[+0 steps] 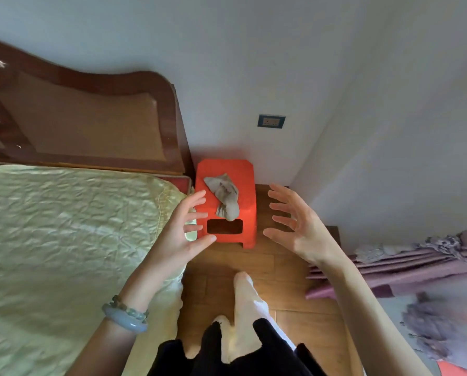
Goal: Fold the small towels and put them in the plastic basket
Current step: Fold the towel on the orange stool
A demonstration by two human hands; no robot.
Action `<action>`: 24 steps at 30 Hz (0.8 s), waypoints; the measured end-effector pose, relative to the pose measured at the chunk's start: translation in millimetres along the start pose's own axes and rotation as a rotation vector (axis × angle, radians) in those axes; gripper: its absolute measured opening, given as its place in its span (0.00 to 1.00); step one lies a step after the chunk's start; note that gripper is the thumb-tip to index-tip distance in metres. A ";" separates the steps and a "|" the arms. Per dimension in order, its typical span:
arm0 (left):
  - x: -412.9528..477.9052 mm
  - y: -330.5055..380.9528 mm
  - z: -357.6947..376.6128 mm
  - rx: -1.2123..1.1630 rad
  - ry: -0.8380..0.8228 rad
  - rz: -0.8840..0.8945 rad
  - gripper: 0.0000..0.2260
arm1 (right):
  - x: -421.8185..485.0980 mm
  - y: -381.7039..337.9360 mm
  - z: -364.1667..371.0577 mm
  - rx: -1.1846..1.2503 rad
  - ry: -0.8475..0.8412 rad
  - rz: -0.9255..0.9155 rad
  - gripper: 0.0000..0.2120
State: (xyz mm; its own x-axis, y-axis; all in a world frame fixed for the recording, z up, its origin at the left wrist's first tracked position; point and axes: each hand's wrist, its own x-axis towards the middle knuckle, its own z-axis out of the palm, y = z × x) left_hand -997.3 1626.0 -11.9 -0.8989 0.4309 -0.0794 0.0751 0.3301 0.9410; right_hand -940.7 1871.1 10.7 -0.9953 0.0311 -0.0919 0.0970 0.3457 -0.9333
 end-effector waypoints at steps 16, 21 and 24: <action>245.1 -67.5 3.4 -0.006 0.019 -0.248 0.23 | 226.0 95.7 -47.2 0.030 -0.079 0.224 0.29; 300.7 -116.6 9.9 0.026 0.019 -0.323 0.19 | 277.6 148.1 -34.2 0.020 -0.107 0.322 0.26; 327.2 -155.2 15.0 0.041 0.014 -0.384 0.16 | 300.2 189.3 -20.2 0.013 -0.102 0.392 0.24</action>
State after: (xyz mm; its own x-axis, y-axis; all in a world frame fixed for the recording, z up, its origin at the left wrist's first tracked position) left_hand -1296.6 1728.4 -188.8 -0.8704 0.2581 -0.4192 -0.2517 0.4984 0.8296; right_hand -1221.2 1964.8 -186.5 -0.8775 0.0644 -0.4753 0.4699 0.3140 -0.8250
